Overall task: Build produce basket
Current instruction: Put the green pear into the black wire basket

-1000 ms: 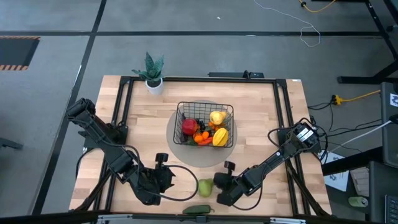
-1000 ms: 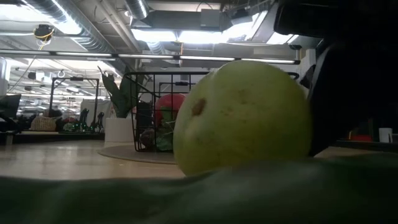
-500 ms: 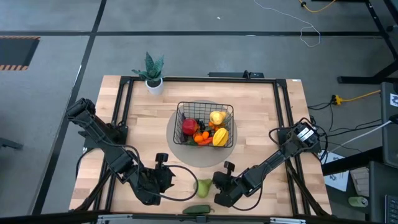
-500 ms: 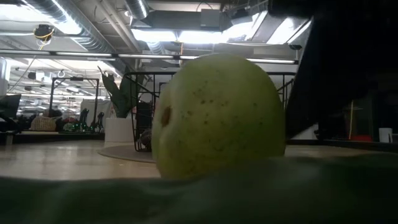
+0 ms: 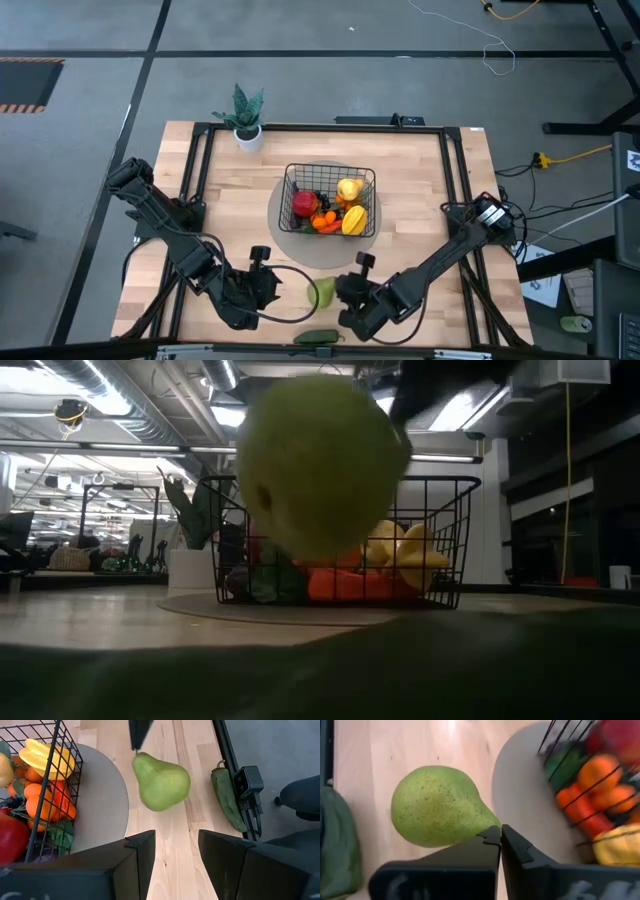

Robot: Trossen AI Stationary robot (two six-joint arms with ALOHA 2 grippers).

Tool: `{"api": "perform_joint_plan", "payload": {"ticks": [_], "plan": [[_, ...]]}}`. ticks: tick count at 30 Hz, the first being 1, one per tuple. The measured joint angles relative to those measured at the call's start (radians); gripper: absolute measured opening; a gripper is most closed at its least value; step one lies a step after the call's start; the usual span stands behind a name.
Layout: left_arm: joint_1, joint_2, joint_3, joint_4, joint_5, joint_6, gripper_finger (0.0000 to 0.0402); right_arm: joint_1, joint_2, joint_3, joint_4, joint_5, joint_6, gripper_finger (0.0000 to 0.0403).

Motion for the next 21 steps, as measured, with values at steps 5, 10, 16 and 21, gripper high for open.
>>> {"api": "perform_joint_plan", "payload": {"ticks": [5, 10, 16, 21], "plan": [[0.0, 0.0, 0.0, 0.0, 0.0, 0.0, 0.0137, 0.0, 0.0, 0.086, -0.073, 0.084, -0.115, 0.0], [0.0, 0.0, 0.0, 0.0, -0.001, 0.0, 0.0137, 0.0, 0.0, 0.139, -0.127, 0.15, -0.259, 0.0], [0.0, 0.0, 0.0, 0.0, -0.001, 0.0, 0.0137, 0.002, -0.001, 0.145, -0.129, 0.224, -0.49, 0.0], [0.0, 0.0, 0.0, 0.0, -0.001, 0.0, 0.0137, 0.016, -0.001, 0.145, -0.124, 0.264, -0.677, 0.0]]}}
